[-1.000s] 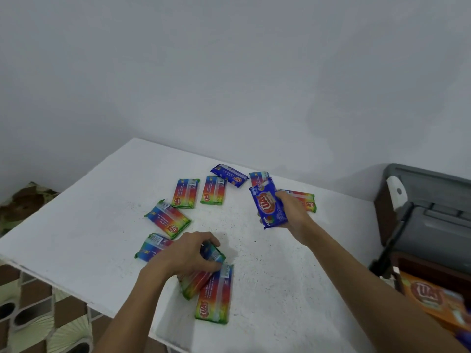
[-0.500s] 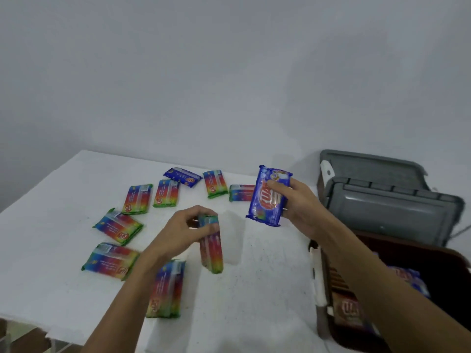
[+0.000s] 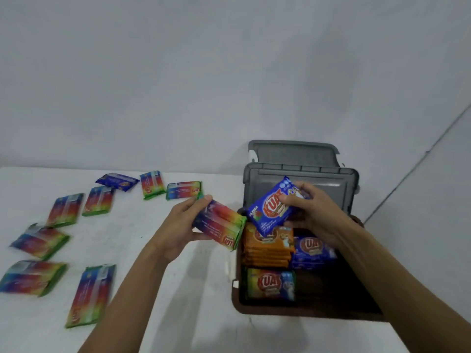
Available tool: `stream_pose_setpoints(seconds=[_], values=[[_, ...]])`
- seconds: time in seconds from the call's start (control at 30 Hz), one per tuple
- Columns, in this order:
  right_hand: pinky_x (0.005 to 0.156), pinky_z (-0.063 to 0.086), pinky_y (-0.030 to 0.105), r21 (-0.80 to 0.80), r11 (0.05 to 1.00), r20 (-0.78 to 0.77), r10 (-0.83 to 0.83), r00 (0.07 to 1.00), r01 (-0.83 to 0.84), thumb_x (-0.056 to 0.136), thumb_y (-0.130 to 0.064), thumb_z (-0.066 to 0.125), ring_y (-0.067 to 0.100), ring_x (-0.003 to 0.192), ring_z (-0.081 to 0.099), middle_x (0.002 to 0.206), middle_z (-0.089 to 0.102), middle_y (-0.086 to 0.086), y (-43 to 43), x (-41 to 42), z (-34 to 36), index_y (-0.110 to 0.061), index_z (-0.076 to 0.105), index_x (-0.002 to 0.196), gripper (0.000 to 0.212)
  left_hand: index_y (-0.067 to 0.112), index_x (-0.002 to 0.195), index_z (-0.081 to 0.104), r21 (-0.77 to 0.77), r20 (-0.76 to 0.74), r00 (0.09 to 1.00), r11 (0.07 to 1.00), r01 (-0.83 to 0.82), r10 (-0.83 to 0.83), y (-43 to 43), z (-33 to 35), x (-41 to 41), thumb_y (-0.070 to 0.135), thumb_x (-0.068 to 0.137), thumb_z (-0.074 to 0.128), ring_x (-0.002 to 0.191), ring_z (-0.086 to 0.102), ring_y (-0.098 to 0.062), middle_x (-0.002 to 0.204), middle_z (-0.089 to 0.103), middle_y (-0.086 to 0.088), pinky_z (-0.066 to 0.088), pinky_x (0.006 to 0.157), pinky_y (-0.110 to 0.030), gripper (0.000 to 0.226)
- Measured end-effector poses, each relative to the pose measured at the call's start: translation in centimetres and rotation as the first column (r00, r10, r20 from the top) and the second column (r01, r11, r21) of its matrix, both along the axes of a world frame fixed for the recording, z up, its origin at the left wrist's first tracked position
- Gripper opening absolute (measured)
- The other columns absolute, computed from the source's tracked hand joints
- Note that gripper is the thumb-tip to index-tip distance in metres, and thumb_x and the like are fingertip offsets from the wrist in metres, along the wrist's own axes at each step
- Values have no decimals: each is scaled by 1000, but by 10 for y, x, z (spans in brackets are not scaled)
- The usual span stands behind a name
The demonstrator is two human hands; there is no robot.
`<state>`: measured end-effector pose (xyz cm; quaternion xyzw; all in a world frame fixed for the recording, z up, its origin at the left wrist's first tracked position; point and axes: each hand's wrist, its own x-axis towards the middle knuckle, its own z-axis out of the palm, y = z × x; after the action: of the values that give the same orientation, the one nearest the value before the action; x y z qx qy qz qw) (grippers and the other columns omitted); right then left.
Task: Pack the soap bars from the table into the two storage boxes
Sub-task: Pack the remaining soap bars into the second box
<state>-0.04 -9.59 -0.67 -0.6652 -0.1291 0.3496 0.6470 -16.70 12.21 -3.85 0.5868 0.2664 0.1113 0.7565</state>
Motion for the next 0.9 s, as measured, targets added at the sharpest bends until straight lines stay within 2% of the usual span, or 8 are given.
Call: stream_pose_setpoints(seconds=[0.1,0.2,0.27,0.37,0.47,0.63,0.77,0.9], values=[[56,61,33,-37,999,32,-22,999,23,81,-7,74,24,83,74,98,71,11,-34,13,2,-12,58,109,33,17,111,62,-1,5,998,998,-67,67,-24,0,17,39,93,55,85,70,-15,95,73,-3,57,69,-34,29],[59,62,35,-123,992,75,-30,997,39,81,-8,75,27,89,74,108,69,16,-66,24,-2,-8,54,116,41,16,123,54,24,1,986,986,-167,167,-45,-4,34,46,87,57,94,69,-18,108,69,-6,58,73,-35,47],[66,62,42,-182,981,105,-43,994,62,81,-9,76,29,93,73,110,69,16,-82,31,-8,-9,52,116,43,17,122,54,20,23,976,976,-217,217,-58,-7,42,45,90,56,95,68,-18,109,68,-6,58,71,-34,43],[72,62,49,-228,968,119,-84,989,109,81,-9,77,31,99,70,114,66,15,-97,37,-20,-10,52,112,40,19,111,58,12,81,966,969,-246,245,-76,-10,52,43,94,53,85,69,-13,100,69,-3,57,60,-25,29],[69,62,45,-250,952,116,-152,981,177,82,-10,76,31,101,68,120,60,13,-101,35,-35,-8,49,122,48,23,104,60,39,106,957,960,-276,270,-89,-14,57,43,94,52,82,70,-11,97,70,-1,57,61,-25,24],[70,63,43,-318,922,141,-184,973,220,85,-11,73,23,91,70,115,62,11,-97,24,-58,-12,47,125,48,15,116,58,102,105,937,933,-344,334,-99,-21,60,45,93,52,86,70,-14,100,69,-3,57,66,-28,38],[74,62,46,-333,914,158,-188,969,232,86,-14,73,25,100,68,124,59,11,-91,18,-70,-17,44,123,48,19,110,59,142,106,936,926,-349,336,-99,-23,60,46,92,52,86,70,-14,98,70,-2,57,69,-30,34],[73,62,43,-501,821,405,-57,913,273,85,-22,75,27,106,65,122,55,8,-87,13,-68,-17,37,125,56,24,101,59,176,106,938,923,-344,329,-100,-25,60,43,94,51,81,70,-10,94,69,1,57,65,-26,22]])
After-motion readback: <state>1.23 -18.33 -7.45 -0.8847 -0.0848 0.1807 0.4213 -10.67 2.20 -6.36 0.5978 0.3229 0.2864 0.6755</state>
